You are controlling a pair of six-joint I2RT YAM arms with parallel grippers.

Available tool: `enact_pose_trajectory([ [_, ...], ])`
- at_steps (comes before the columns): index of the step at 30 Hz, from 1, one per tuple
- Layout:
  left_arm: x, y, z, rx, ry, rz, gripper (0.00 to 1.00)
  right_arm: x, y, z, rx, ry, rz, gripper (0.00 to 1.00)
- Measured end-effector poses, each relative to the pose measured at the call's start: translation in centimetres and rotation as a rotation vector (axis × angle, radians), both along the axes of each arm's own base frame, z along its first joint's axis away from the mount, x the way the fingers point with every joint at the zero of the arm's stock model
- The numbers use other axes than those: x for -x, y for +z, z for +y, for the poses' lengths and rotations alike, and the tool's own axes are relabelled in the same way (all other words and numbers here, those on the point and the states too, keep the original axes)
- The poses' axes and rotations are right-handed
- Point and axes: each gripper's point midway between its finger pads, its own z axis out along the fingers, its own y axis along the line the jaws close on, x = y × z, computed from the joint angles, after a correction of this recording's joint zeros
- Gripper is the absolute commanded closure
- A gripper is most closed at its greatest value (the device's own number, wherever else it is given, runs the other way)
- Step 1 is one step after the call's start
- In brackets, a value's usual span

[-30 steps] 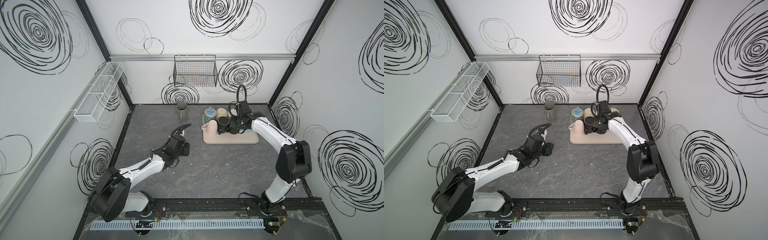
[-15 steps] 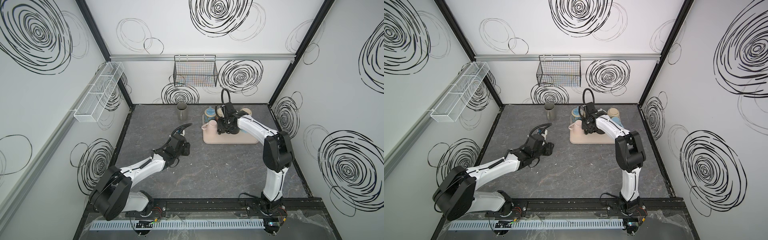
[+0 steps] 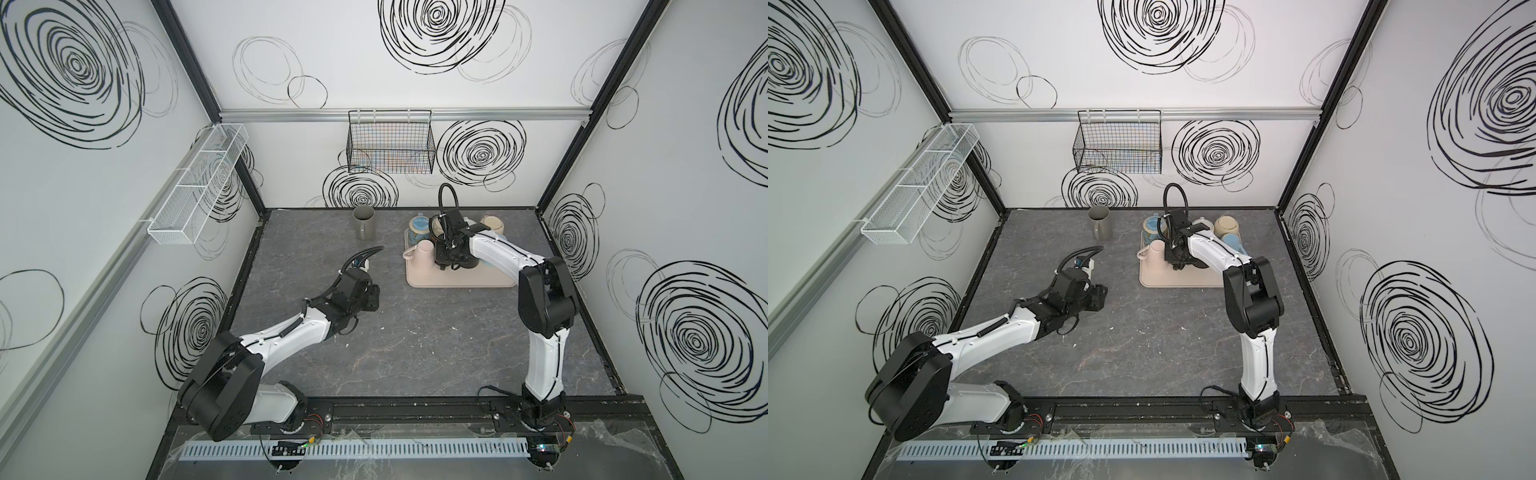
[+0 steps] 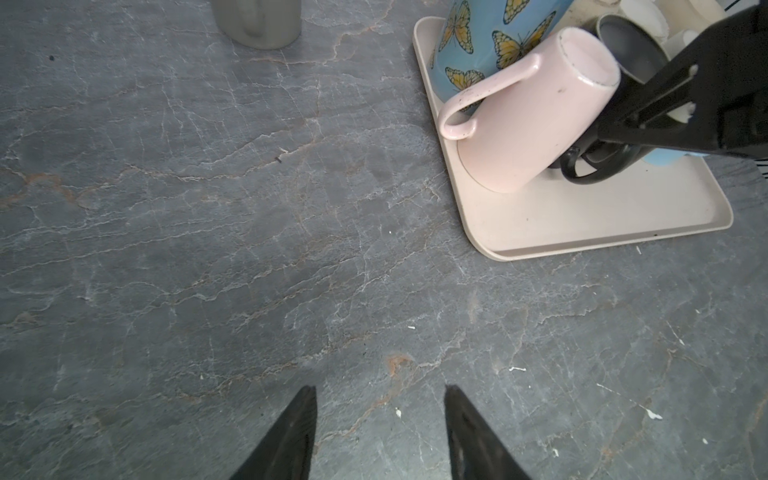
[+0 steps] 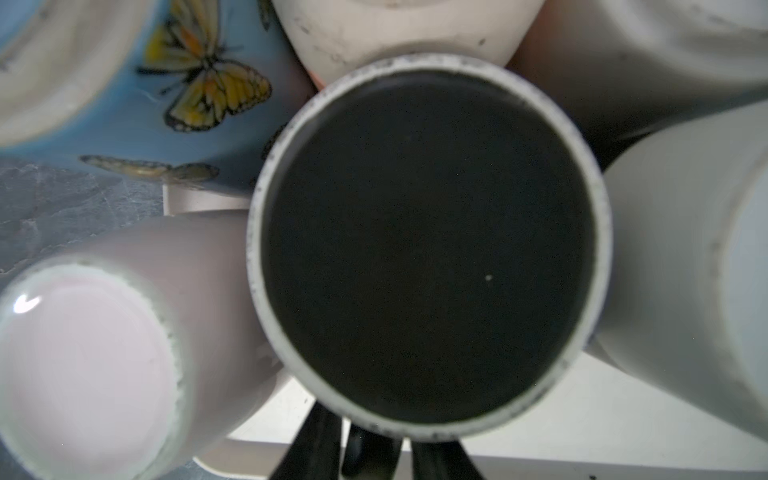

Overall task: Turn the mug right side up
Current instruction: 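Grasp the upside-down black mug with the right gripper and lift it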

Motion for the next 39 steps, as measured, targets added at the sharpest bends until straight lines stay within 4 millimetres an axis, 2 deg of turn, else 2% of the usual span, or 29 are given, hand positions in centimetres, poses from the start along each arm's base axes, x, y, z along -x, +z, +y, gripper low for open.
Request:
enact_pose_trajectory([
  [6, 0.0, 0.0, 0.0, 0.000, 0.001, 0.001, 0.47, 0.2, 0.0, -0.3, 0.010, 0.007, 0.008, 0.99],
  [12, -0.1, 0.0, 0.2, 0.002, 0.003, 0.001, 0.47, 0.4, 0.2, -0.5, 0.023, 0.025, 0.004, 1.00],
  [17, 0.0, 0.0, 0.1, 0.007, 0.000, 0.002, 0.47, 2.4, 0.8, -1.2, 0.044, 0.064, -0.006, 1.00],
  [22, 0.1, 0.2, 0.3, 0.021, 0.000, -0.011, 0.47, 4.4, 3.0, -1.6, 0.047, 0.103, -0.081, 1.00],
  [27, 0.3, 0.6, 0.2, 0.038, -0.007, -0.028, 0.47, 5.2, 5.5, -1.6, 0.005, 0.119, -0.198, 1.00],
  [33, 0.8, 1.3, 0.3, 0.076, -0.015, -0.058, 0.46, 6.5, 6.7, -1.0, -0.085, 0.168, -0.288, 1.00],
  [36, 1.0, 2.2, 0.4, 0.120, -0.020, -0.089, 0.44, 7.2, 7.5, -0.4, -0.142, 0.202, -0.335, 1.00],
  [39, 1.1, 4.1, 0.4, 0.179, -0.027, -0.140, 0.41, 8.1, 9.0, 0.4, -0.225, 0.242, -0.406, 1.00],
])
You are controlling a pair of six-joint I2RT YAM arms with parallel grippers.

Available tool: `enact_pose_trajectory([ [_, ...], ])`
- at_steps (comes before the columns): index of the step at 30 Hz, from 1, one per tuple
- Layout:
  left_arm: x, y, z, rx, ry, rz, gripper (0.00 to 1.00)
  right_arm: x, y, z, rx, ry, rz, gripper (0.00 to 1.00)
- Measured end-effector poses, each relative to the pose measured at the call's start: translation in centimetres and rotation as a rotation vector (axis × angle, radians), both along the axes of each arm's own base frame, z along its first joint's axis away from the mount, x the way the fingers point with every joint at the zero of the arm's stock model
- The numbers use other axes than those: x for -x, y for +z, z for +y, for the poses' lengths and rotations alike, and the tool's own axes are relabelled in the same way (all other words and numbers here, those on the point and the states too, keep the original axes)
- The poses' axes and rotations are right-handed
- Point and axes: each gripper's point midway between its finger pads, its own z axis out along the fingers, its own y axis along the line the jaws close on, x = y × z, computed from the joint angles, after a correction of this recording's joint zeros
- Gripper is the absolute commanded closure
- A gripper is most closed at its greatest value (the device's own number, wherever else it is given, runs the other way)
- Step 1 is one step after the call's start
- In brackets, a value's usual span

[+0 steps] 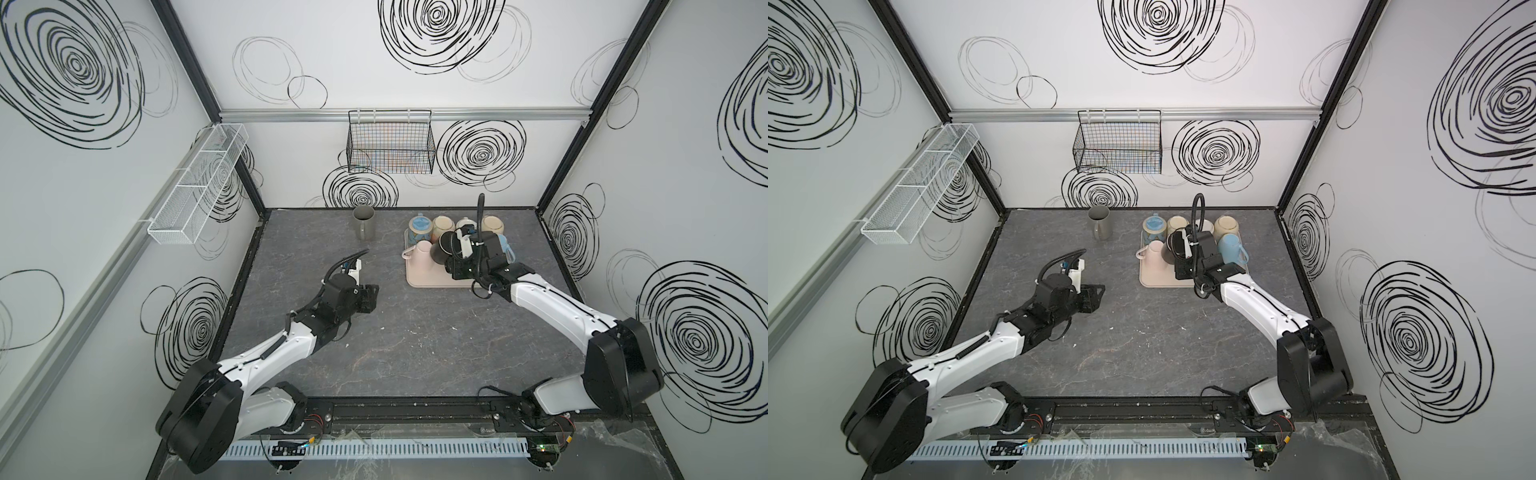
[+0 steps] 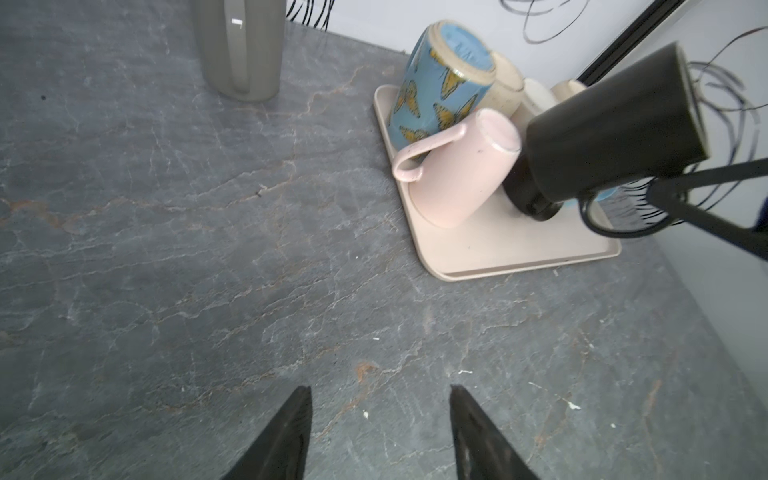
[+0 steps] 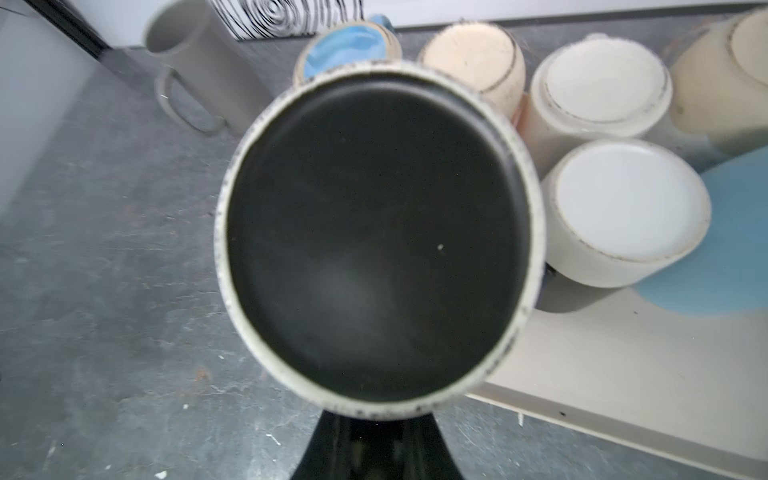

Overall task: Turn the mug right side up
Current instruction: 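Grasp the upside-down black mug with the right gripper and lift it, then raise the black mug toward the left gripper while the left gripper reaches for it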

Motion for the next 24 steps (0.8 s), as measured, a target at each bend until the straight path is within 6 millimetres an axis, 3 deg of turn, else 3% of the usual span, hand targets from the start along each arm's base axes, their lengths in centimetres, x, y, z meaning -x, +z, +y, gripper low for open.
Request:
enact_pose_trajectory([
  [6, 0.0, 4.4, 0.8, 0.129, -0.006, -0.126, 0.35, 0.8, 4.2, 2.1, -0.168, 0.091, -0.118, 1.00],
  [12, 0.3, 7.6, 1.1, 0.245, -0.039, -0.215, 0.28, 1.4, 6.9, 4.2, -0.304, 0.190, -0.155, 1.00],
  [24, 0.2, 9.0, 1.7, 0.534, -0.076, -0.248, 0.27, 3.4, 11.0, 8.7, -0.564, 0.412, -0.105, 1.00],
])
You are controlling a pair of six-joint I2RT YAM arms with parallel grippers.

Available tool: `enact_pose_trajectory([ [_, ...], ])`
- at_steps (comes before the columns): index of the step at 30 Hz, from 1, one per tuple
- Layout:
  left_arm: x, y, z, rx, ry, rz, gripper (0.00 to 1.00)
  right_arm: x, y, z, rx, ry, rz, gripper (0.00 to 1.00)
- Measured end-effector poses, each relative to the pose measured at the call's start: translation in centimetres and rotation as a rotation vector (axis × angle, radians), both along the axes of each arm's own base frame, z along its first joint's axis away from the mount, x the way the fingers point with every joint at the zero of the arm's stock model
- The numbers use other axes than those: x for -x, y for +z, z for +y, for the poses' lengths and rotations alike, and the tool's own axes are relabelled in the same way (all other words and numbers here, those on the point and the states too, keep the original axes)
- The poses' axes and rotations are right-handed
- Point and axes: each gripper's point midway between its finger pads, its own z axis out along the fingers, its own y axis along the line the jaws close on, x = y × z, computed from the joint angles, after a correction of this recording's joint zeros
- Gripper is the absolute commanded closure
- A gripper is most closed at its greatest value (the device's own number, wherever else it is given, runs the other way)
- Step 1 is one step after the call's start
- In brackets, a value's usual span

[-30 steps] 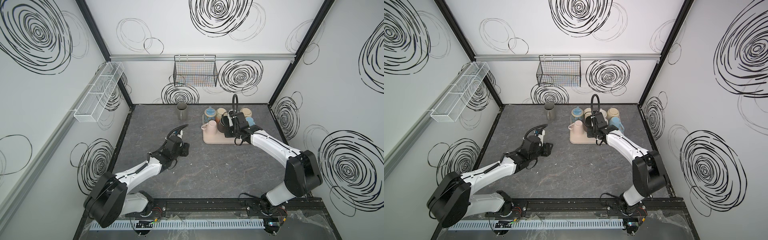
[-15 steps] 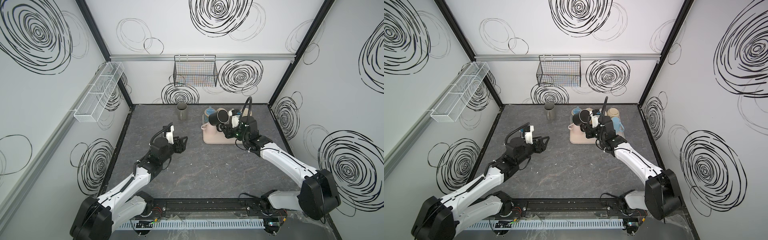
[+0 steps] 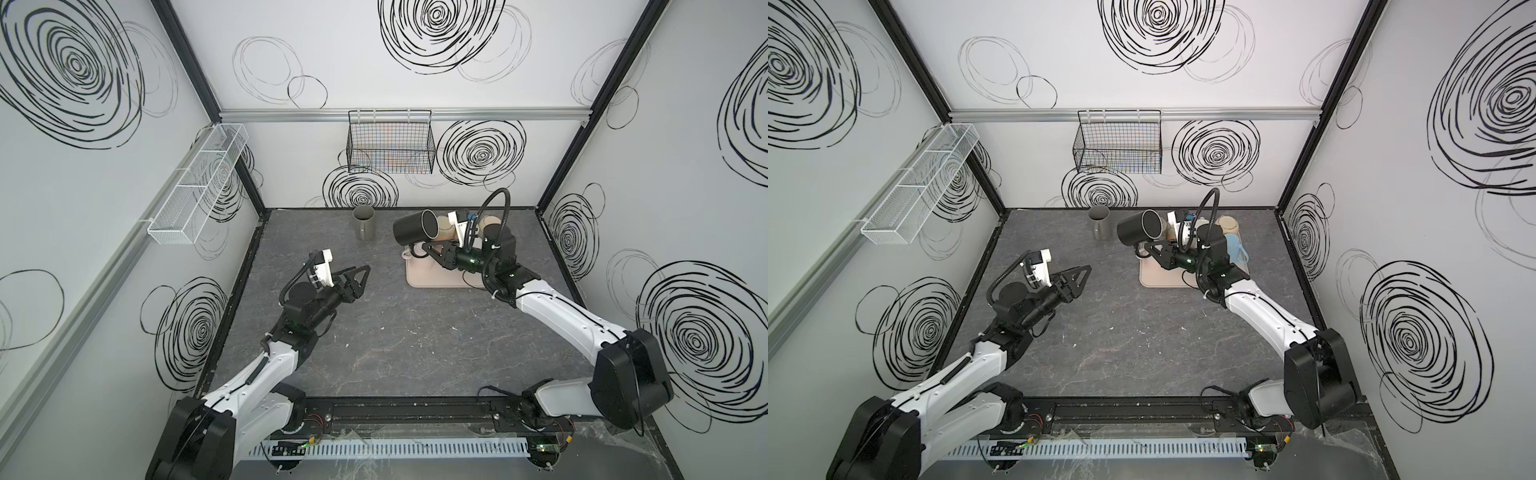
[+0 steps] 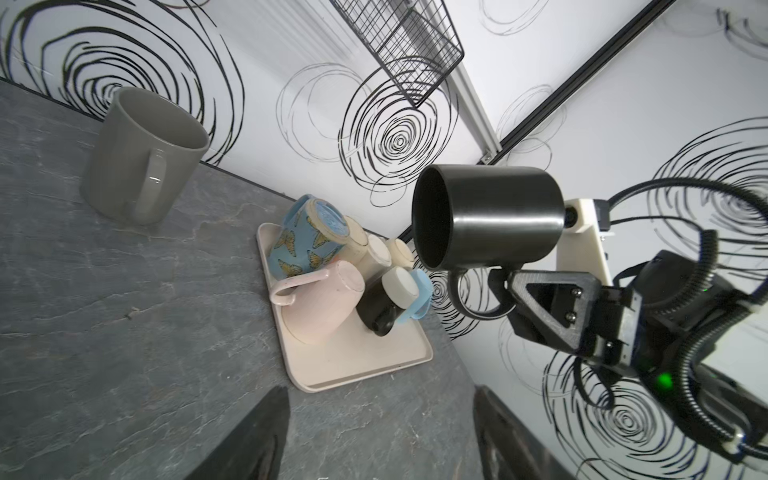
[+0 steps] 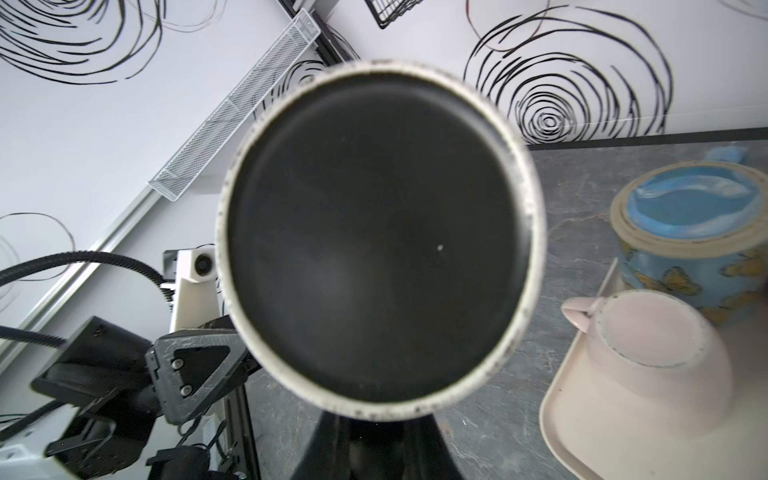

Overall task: Turn the mug right side up
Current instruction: 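Raise the black mug toward the left gripper while the left gripper reaches for it, then grasp the black mug with the left gripper while the right gripper releases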

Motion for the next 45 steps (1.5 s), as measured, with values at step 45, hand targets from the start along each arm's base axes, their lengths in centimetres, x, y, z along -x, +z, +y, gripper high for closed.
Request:
enact_pose_trajectory([
  [45, 0.0, 7.7, -5.9, 0.402, -0.311, -0.038, 0.52, 4.4, 3.8, 7.6, -0.269, 0.321, 0.072, 1.00],
])
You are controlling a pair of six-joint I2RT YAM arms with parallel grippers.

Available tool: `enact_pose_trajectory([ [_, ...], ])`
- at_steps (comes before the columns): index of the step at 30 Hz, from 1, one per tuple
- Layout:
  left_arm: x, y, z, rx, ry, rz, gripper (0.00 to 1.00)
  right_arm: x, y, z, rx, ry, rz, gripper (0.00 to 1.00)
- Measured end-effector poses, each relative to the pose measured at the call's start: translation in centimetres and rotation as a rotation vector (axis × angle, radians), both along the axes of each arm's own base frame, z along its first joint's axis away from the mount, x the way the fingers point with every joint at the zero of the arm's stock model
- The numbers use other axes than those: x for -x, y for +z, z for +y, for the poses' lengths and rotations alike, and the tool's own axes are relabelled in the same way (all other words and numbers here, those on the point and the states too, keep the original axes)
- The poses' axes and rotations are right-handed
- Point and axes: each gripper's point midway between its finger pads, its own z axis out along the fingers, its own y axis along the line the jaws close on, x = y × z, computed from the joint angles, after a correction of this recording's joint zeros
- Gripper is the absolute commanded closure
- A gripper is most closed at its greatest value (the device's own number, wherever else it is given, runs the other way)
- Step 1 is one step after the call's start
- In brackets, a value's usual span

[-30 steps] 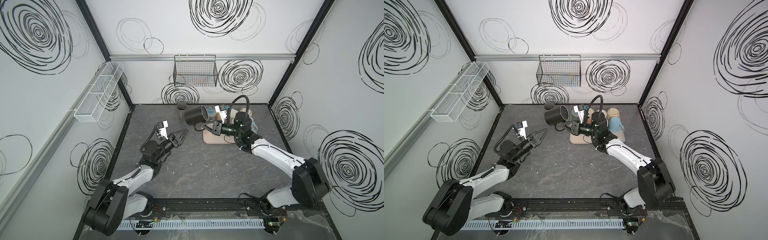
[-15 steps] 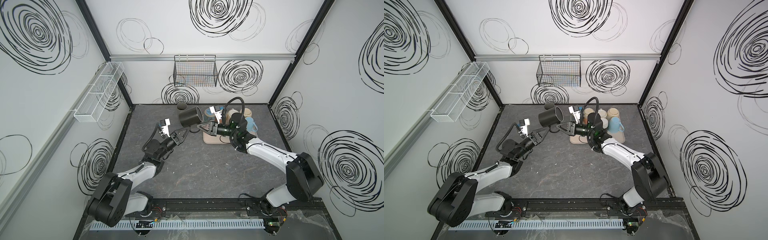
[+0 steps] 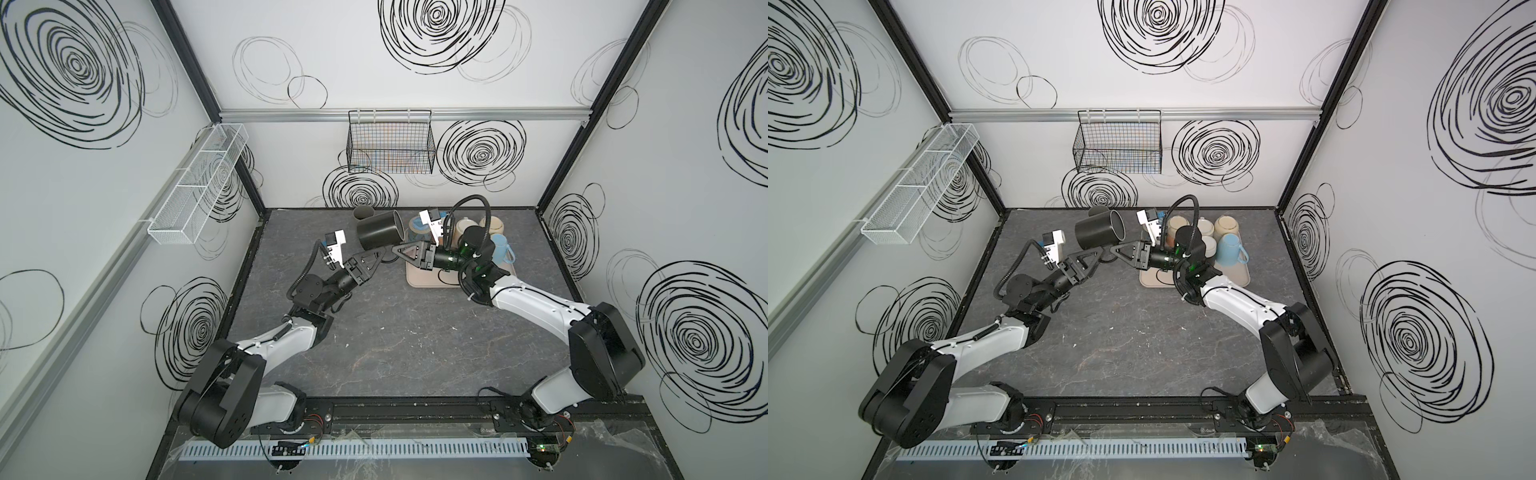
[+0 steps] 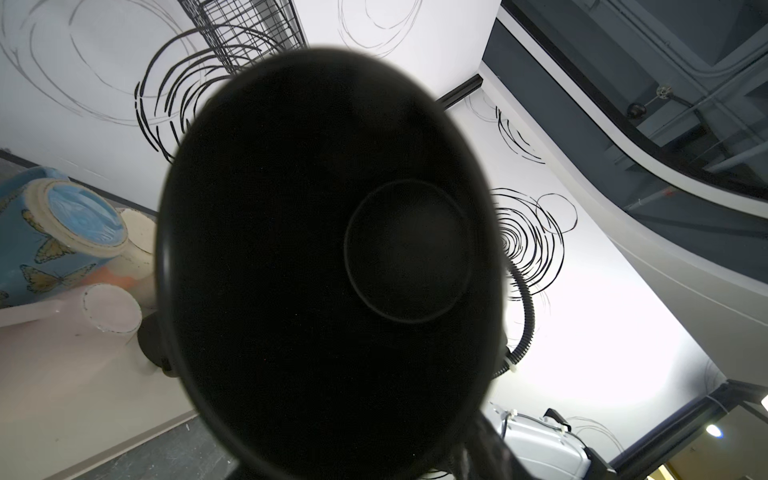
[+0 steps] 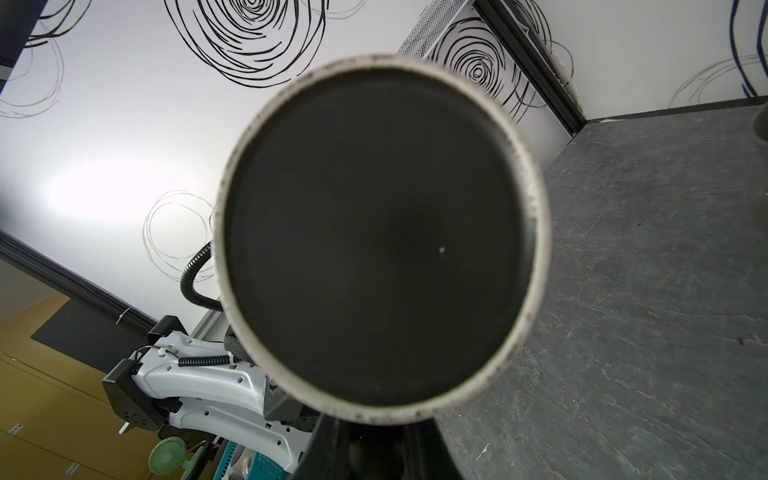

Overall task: Turn the mug right side up
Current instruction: 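Grasp the black mug with the left gripper while the right gripper releases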

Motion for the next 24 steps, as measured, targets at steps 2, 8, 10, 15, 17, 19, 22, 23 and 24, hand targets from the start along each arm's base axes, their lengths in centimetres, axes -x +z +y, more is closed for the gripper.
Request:
enact_pose_trajectory([
  [2, -0.1, 0.0, -0.3, -0.009, -0.003, 0.009, 0.58, 0.0, 0.1, 0.0, -0.002, 0.000, -0.003, 1.00],
  [8, -0.3, -0.9, -0.7, -0.064, 0.002, 0.040, 0.98, 0.0, 0.2, 0.0, -0.002, 0.001, -0.002, 1.00],
  [10, -0.2, -0.8, -0.6, -0.070, 0.006, 0.035, 1.00, -0.2, 0.0, -0.1, 0.005, 0.000, 0.002, 0.90],
  [15, -0.2, -1.0, -0.5, -0.091, 0.015, 0.050, 1.00, -0.5, -0.6, -0.1, 0.035, -0.018, 0.000, 0.63],
  [17, -0.2, -1.3, -0.2, -0.101, 0.018, 0.065, 1.00, -0.9, -1.3, -0.2, 0.060, -0.040, 0.004, 0.56],
  [19, -0.3, -1.6, 0.3, -0.117, 0.031, 0.082, 1.00, -1.3, -1.9, -0.3, 0.086, -0.065, 0.007, 0.51],
  [22, -0.9, -2.2, 2.1, -0.148, 0.088, 0.116, 1.00, -1.8, -2.8, -0.7, 0.132, -0.107, 0.014, 0.49],
  [23, -1.2, -2.4, 2.7, -0.152, 0.108, 0.126, 1.00, -2.0, -3.1, -0.9, 0.147, -0.122, 0.016, 0.48],
  [24, -1.5, -2.7, 3.7, -0.155, 0.134, 0.141, 1.00, -2.1, -3.3, -1.1, 0.162, -0.136, 0.018, 0.47],
])
